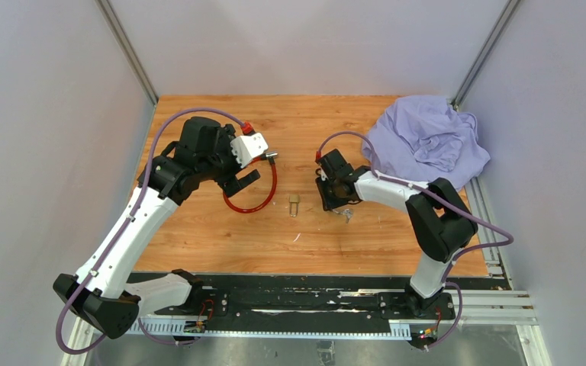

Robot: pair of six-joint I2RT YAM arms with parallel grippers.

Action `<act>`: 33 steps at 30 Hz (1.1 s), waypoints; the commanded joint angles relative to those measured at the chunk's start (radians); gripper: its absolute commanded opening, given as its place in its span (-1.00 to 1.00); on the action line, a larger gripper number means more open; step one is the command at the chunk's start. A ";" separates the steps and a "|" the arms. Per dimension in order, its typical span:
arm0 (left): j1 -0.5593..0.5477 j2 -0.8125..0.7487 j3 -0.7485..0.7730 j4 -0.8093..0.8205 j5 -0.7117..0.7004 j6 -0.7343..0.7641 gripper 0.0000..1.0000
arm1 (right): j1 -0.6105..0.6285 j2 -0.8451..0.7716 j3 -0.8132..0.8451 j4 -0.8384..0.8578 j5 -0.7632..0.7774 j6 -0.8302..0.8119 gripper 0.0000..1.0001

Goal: Unlock with the key
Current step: Pick up the key from the center of the board.

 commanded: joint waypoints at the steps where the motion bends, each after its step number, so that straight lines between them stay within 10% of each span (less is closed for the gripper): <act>1: 0.005 -0.019 0.005 0.004 0.006 0.007 0.96 | 0.017 -0.016 -0.025 -0.059 0.002 -0.011 -0.43; 33: 0.005 -0.050 -0.025 -0.021 0.029 0.041 0.96 | 0.014 -0.077 0.004 -0.095 -0.058 -0.021 -0.99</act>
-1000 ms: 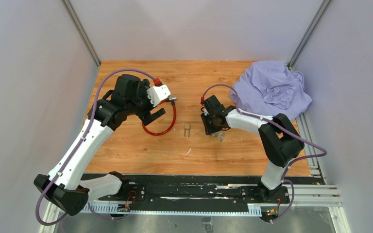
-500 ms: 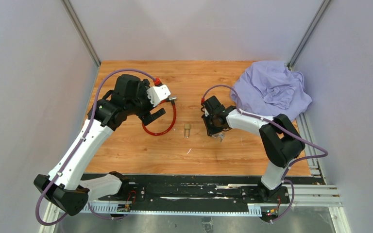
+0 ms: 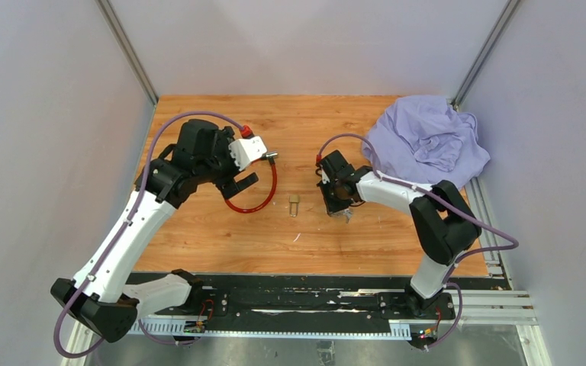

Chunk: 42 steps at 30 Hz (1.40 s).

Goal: Unlock with the key
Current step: Pick up the key from the center of the board.

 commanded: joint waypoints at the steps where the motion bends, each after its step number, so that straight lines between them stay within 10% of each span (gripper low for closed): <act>1: 0.004 -0.032 -0.017 -0.016 0.031 0.024 0.96 | 0.012 -0.068 0.020 -0.038 -0.048 -0.004 -0.99; 21: 0.005 -0.431 -0.428 0.382 0.498 -0.345 0.84 | 0.092 -0.414 0.180 0.082 -0.364 0.372 -0.99; 42: -0.234 -0.340 -0.446 0.682 0.313 -0.285 0.50 | 0.252 -0.454 0.340 0.020 -0.321 0.438 -0.99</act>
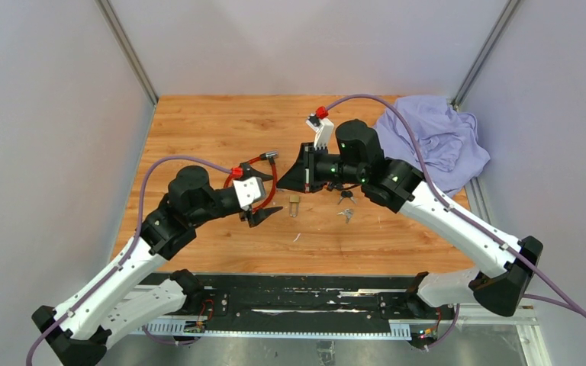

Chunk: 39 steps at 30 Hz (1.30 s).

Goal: Unlock with the key
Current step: Pick up the key from the center of the board.

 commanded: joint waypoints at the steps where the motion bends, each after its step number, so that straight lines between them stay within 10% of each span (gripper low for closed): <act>1: -0.009 0.020 0.009 0.078 -0.054 -0.060 0.50 | 0.037 -0.024 0.030 -0.025 0.049 0.007 -0.99; 21: -0.009 0.014 0.032 -0.009 0.006 -0.038 -0.26 | 0.075 -0.042 0.025 -0.043 0.108 -0.012 -0.99; 39: -0.009 0.008 0.034 0.001 0.061 -0.100 -0.32 | 0.091 -0.051 -0.004 -0.007 0.115 0.005 -0.99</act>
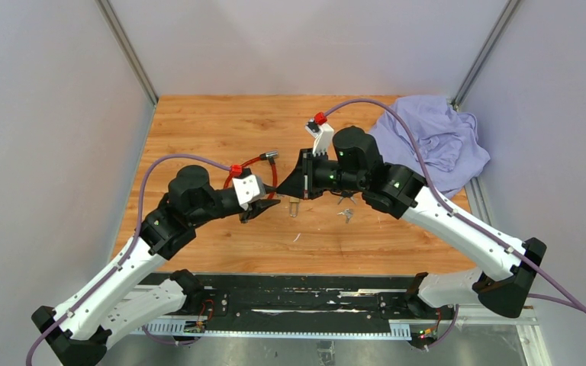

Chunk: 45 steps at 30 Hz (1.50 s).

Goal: Unlock with the key
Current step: Pick up the key from the center of the board.

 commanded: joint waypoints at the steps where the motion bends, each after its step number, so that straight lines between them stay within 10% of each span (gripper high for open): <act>1: -0.006 -0.012 0.022 0.011 0.056 -0.034 -0.31 | 0.025 -0.029 -0.007 0.034 0.016 0.005 -0.99; 19: -0.005 -0.018 0.035 0.017 -0.074 0.000 -0.92 | 0.032 -0.048 -0.029 0.043 0.032 0.011 -0.99; 37: -0.005 -0.027 0.147 -0.204 0.013 0.325 -1.00 | 0.042 -0.062 -0.031 0.059 -0.007 0.008 -0.99; 45: -0.005 -0.038 0.191 -0.318 -0.024 0.536 -0.99 | 0.046 -0.087 -0.029 0.056 -0.056 -0.020 -0.48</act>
